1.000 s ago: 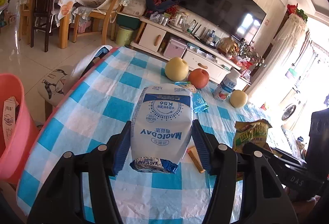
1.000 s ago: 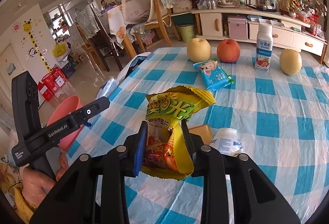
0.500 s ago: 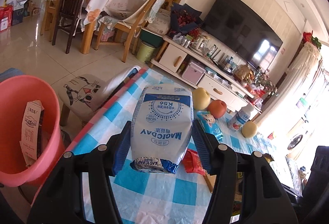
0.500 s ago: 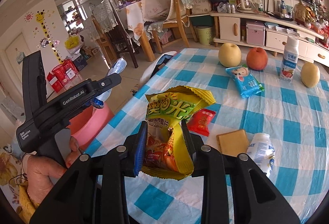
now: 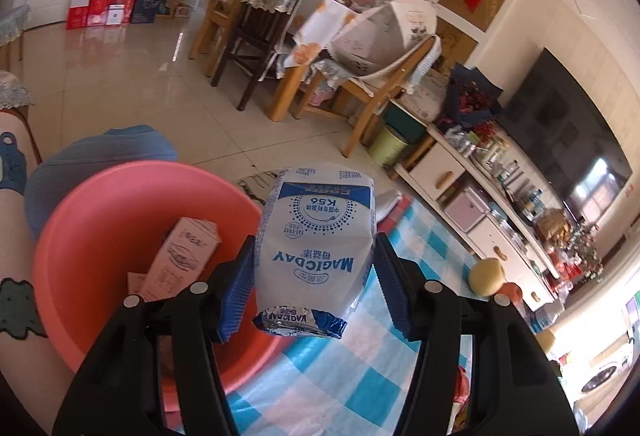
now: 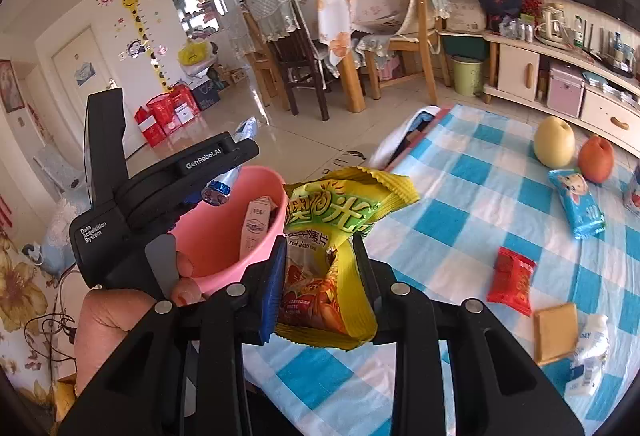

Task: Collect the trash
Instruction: 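Drop the bread bag into the bin while the right tool drops the snack bag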

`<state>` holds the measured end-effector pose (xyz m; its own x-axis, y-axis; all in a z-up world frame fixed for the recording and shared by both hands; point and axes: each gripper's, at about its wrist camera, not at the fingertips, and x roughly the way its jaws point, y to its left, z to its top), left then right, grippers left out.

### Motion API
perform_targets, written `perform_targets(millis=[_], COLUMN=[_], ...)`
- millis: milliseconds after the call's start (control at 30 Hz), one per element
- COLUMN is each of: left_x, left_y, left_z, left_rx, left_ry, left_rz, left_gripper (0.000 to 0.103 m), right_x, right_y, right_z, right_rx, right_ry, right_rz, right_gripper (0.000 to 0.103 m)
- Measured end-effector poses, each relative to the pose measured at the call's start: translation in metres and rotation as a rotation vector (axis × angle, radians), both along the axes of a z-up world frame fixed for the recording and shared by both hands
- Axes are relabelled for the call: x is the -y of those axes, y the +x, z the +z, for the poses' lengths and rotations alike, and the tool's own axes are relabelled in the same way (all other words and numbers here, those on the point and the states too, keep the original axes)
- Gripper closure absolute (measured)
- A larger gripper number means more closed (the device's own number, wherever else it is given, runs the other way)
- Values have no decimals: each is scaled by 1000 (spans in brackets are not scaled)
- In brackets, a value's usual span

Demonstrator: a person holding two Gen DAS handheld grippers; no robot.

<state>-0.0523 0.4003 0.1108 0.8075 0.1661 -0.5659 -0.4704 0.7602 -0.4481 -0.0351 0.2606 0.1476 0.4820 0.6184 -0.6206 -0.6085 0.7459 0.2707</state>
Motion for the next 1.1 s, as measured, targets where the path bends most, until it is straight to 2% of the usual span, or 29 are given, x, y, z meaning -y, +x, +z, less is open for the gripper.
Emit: perform_targets(millis=[200,567,600,633,700,733,767,833,967,1000,1100], left_x=[-47,-102,-106,-109,-112,-113,-113,-110,-98,-94,-87], left_y=[-14,-25,-25,-24,-22,-22,-21,-22,-19,-17,-15], left_z=[0,-9,-13,-15,-17,-17,-18,-18,-17,-16,-14], left_rx=[-29,-60,-77,-90,-102,-109,-116,-116,-103,-101,-73], left_ry=[-16,-73,-80,-87,-100,-98,-91,-81,-57,-52,-40], left_rz=[123,248,249,251,256,259,266,267,238,230,218], left_gripper=[44,44,44,42,38,30,27,24,19,18,17], right_x=[-56,-137,-143,-147,-149,-148,-146,-141,-120,-112,-91], right_y=[5,25,27,28,28,26,24,18,16,17,20], right_z=[1,-27,-31,-34,-40,-42,-43,-44,-44,-44,-43], right_rx=[3,-34,-43,-49,-54,-52,-44,-13,9,4,0], right_ry=[-6,-21,-24,-27,-33,-35,-40,-62,-84,-85,-95], right_rz=[99,196,200,196,183,178,171,150,95,76,38], right_gripper=[70,67,62,52,48,48,44,29,21,16,15])
